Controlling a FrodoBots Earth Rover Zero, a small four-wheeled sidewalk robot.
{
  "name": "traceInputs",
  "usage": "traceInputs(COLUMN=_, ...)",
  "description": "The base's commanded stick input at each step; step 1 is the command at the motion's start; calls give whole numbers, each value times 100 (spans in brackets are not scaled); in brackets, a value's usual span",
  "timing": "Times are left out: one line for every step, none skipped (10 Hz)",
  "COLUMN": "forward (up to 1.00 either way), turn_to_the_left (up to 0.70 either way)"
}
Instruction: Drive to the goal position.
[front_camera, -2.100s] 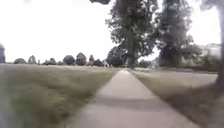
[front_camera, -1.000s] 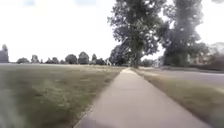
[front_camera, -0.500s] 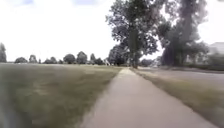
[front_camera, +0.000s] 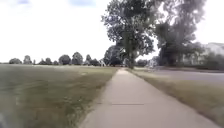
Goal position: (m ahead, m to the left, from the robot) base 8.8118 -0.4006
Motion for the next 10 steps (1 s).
traceInputs(forward=100, turn_to_the_left=-40)
traceInputs(forward=100, turn_to_the_left=-36)
traceInputs(forward=100, turn_to_the_left=0)
traceInputs(forward=100, turn_to_the_left=0)
traceInputs(forward=100, turn_to_the_left=0)
traceInputs(forward=100, turn_to_the_left=0)
traceInputs(forward=100, turn_to_the_left=0)
traceInputs(forward=100, turn_to_the_left=0)
traceInputs(forward=100, turn_to_the_left=0)
traceInputs(forward=100, turn_to_the_left=0)
